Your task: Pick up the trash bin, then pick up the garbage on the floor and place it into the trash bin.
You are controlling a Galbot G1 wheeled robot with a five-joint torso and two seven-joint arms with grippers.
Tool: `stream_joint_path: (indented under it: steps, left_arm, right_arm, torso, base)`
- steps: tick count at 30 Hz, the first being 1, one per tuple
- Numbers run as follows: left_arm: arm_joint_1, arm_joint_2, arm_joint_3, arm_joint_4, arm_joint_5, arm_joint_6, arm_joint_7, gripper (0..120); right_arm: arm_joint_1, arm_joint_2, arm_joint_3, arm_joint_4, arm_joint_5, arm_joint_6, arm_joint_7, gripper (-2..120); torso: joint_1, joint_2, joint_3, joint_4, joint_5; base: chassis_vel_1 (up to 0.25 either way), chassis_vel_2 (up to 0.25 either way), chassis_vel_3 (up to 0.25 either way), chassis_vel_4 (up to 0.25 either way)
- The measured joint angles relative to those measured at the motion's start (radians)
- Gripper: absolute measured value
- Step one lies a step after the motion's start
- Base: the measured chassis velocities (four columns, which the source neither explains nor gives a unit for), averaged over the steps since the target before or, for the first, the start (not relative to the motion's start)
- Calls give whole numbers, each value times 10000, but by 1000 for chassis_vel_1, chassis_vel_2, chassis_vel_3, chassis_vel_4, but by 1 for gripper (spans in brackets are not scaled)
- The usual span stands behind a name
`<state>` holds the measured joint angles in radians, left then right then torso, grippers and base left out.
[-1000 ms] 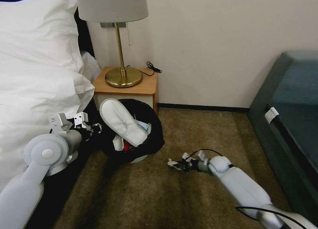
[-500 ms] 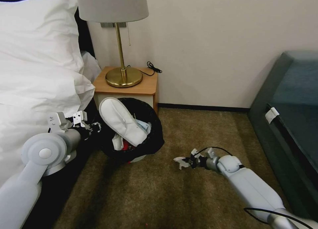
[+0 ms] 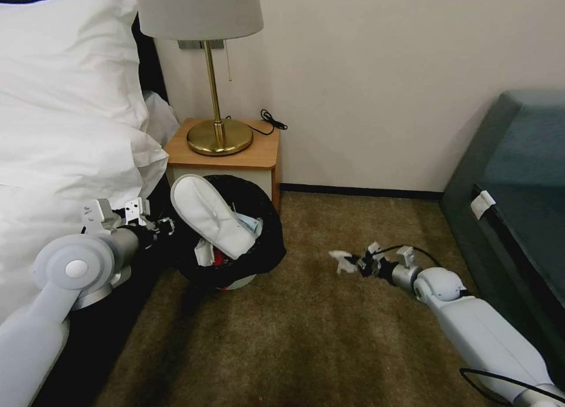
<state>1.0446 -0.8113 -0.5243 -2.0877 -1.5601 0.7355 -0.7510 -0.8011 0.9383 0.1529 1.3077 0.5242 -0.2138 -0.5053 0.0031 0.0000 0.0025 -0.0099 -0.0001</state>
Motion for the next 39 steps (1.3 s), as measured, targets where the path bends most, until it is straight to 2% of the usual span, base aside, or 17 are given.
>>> stream_joint_path:
  steps: [4,9,15,23,39]
  left_arm:
    - [83,242,98,-48,-96,0,2,3]
    - [101,324,198,-74,-70,0,33,3]
    - [31,384,424,-74,-94,-1,94,3]
    - [-110,382,698,-17,-125,-1,228,3]
    - [-518,173,1438,74,-171,0,233,3]
  right_arm:
    - [-3,-317,577,1106,518,-253,316,0]
    - [243,-511,907,1859,976,-427,441,0]
    - [1097,-714,1151,3035,2197,-804,652,0]
    - [2166,-758,470,3998,3406,-1179,792,0]
    - [2922,-1209,-1077,5272,4054,-1723,29,0]
  torso:
    - [0,0,0,-1,1]
    - [0,0,0,-1,2]
    - [0,0,0,-1,-1]
    - [0,0,0,0,-1]
    - [0,0,0,0,1]
  base:
    - [0,0,0,0]
    - [0,0,0,0]
    - [0,0,0,0]
    - [0,0,0,0]
    - [0,0,0,0]
